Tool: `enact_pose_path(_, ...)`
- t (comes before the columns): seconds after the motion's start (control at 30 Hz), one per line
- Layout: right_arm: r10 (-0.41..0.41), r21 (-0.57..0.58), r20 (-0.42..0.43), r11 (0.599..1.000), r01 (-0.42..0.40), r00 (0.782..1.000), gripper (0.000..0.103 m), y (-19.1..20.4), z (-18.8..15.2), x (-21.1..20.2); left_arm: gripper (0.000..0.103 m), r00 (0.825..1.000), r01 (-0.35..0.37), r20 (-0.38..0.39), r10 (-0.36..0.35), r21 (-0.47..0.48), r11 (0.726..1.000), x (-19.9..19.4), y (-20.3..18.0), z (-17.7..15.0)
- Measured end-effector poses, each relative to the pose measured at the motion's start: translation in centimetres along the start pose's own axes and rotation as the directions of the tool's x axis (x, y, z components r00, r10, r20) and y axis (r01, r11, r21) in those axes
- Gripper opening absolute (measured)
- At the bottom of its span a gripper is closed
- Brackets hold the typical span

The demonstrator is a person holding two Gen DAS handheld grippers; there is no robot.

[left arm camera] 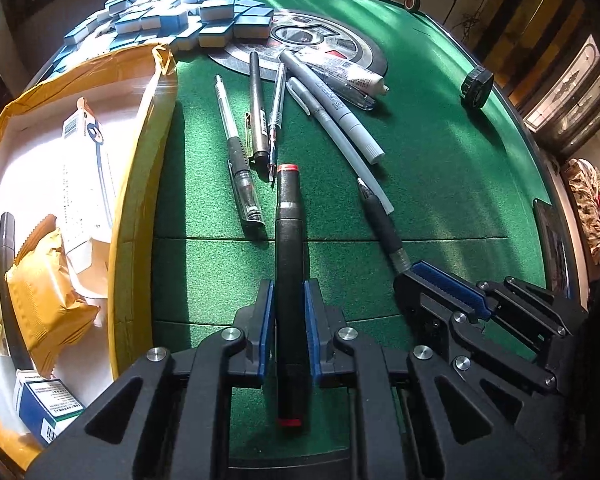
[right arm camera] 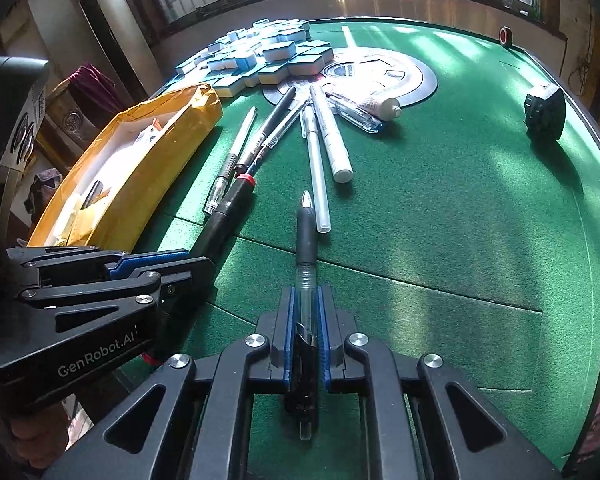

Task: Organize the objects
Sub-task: 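Carry the black pen and clear pen with both tools over the white tray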

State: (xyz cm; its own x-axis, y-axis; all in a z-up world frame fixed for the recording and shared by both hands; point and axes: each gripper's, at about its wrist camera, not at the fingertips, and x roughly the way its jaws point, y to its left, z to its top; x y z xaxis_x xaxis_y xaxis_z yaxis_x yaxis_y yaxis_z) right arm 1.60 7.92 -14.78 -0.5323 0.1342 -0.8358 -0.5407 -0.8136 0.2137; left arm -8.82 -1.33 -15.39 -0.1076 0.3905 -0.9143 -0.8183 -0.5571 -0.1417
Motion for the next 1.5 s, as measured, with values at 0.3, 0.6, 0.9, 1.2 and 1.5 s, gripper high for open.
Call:
enact_pose_path(0.3, 0.103, 0.088, 0.05, 0.99, -0.107, 0.993, 0.01, -0.9, 0.1, -1.5, 0.012, 0.981, 0.195, 0.02, -0.194, -0.095, 0.976, -2.0, 1.7, 0.9)
enact_pose_path(0.6, 0.141, 0.078, 0.096, 0.986, -0.149, 0.985, 0.01, 0.6, 0.6, -3.1, 0.012, 0.963, 0.268, 0.033, -0.266, -0.139, 0.953, -4.0, 2.8, 0.5)
enact_pose_path(0.9, 0.201, 0.046, 0.125, 0.977, -0.208, 0.972, 0.01, 3.0, 1.4, -4.2, 0.012, 0.956, 0.292, 0.1, -0.277, -0.184, 0.939, -6.9, 5.9, -0.1)
enact_pose_path(1.2, 0.253, -0.025, 0.135, 0.968, -0.252, 0.958, 0.01, 6.8, 2.6, -4.2, 0.012, 0.938, 0.338, 0.159, -0.307, -0.228, 0.913, -9.3, 9.4, -0.5)
enact_pose_path(1.5, 0.294, -0.058, 0.122, 0.955, -0.289, 0.948, 0.01, 9.2, 3.5, -3.5, 0.012, 0.938, 0.319, 0.229, -0.26, -0.275, 0.907, -11.6, 13.2, -1.1)
